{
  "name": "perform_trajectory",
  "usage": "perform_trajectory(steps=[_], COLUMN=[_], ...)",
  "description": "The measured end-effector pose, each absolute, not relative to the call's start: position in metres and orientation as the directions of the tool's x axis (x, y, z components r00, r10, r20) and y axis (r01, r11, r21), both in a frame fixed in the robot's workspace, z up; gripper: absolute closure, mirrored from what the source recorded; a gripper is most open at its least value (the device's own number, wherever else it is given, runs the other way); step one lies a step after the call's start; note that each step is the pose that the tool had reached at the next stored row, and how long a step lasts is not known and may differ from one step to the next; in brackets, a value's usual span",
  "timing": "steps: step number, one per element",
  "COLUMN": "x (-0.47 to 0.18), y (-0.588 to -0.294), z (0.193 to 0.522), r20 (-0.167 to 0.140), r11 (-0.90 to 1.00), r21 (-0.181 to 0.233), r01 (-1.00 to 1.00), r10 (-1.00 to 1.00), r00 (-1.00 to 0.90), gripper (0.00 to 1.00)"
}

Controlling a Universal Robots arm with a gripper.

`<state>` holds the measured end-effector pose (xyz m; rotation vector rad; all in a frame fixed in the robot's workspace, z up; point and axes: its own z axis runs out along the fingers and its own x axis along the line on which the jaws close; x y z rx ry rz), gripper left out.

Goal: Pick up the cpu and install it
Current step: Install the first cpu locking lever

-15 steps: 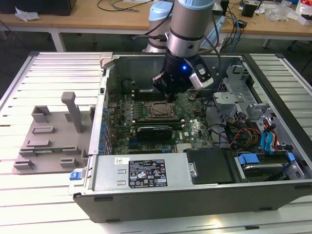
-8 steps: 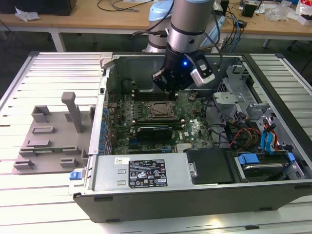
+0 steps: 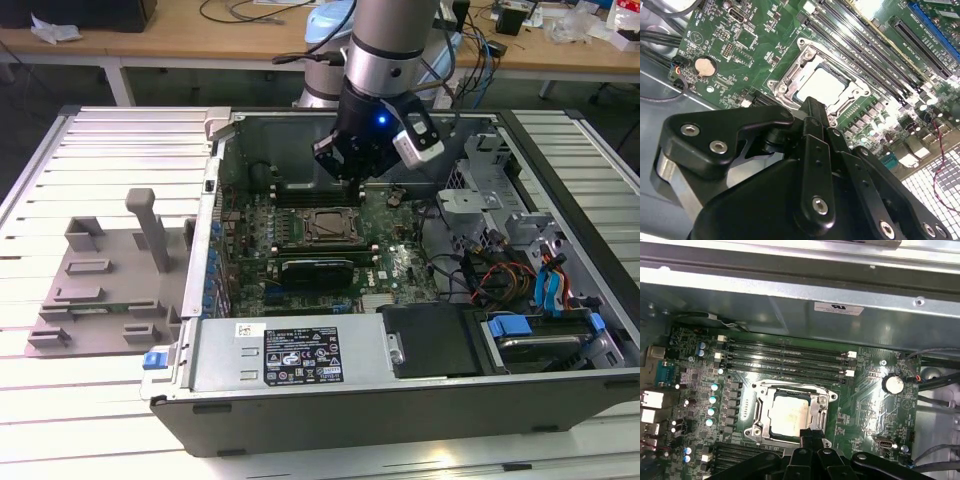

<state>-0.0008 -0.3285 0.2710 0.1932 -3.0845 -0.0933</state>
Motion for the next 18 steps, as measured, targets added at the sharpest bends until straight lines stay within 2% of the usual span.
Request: perform_trajectory(steps=[18], x=[-0.001], y=[-0.328], z=[0.309], r20=[0.046], r11=[0.990], r21=[0.063], r01=[-0.123], r10=[-0.126], r00=[-0.991], gripper=[0.89])
